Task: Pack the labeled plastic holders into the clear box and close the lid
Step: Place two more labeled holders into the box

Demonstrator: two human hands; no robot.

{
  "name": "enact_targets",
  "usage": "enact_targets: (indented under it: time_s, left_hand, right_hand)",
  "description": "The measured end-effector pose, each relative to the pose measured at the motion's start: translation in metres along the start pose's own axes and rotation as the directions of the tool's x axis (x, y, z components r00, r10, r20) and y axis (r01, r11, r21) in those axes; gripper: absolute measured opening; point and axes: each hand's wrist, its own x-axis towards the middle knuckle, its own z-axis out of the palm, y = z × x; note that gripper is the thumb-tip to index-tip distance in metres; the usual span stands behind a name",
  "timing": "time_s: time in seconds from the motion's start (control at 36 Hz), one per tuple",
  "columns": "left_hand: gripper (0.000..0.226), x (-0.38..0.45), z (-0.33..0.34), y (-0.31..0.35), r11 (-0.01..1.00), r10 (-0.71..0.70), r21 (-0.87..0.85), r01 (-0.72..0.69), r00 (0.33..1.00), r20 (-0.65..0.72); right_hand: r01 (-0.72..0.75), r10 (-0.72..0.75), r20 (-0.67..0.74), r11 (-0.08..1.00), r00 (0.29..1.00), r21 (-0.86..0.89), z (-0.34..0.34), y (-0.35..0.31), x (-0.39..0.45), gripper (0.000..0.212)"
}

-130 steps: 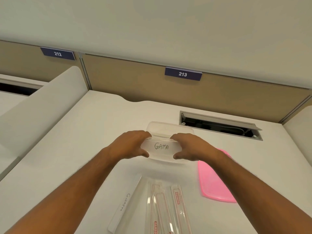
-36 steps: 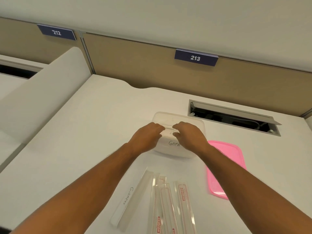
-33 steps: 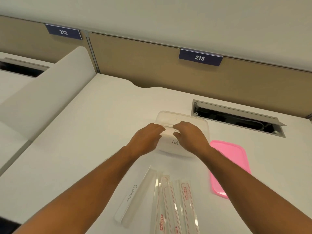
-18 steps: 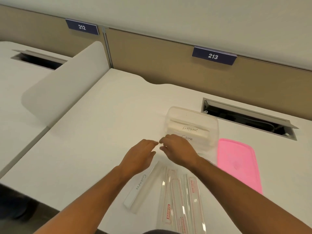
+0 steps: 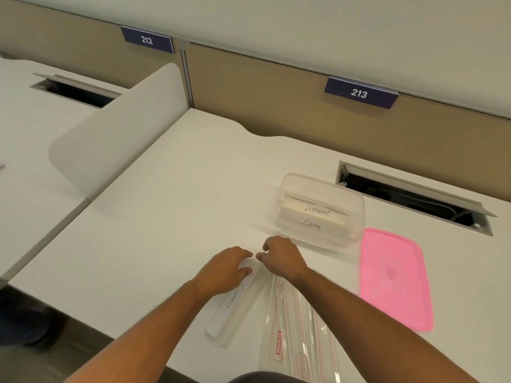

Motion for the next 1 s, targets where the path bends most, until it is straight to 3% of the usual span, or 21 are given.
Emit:
enact_targets:
  time_s: [0.17, 0.47, 0.75, 0.92, 1.0]
  left_hand:
    - [0.053, 0.002, 0.001, -0.001, 0.999, -0.025, -0.044, 0.025, 1.0, 0.015]
    - [0.06, 0.015, 0.004, -0.01, 0.963, -0.036, -0.267, 0.041, 0.999, 0.023]
    - [0.046, 0.031, -0.006, -0.023, 0.962, -0.008, -0.274, -0.009, 0.998, -0.058]
    - [0.041, 0.041, -0.018, -0.036, 0.976, -0.099, -0.203, 0.072, 0.987, -0.123]
    - [0.042, 0.043, -0.024, -0.04, 0.977, -0.157, -0.168, 0.129, 0.974, -0.164]
  right_hand:
    - [-0.008, 0.001, 0.055, 0.992, 0.998, 0.126, 0.003, 0.0, 0.003, 0.021]
    - [0.064, -0.067, 0.01, 0.978, 0.998, 0.197, 0.006, -0.005, 0.005, 0.036]
    - [0.015, -0.018, 0.011, 0.977, 1.0, 0.213, 0.01, -0.007, 0.002, 0.041]
    - [-0.024, 0.007, 0.083, 0.978, 0.997, 0.208, 0.01, -0.012, -0.003, 0.041]
    - [-0.023, 0.009, 0.104, 0.99, 0.995, 0.139, 0.012, -0.014, -0.007, 0.052]
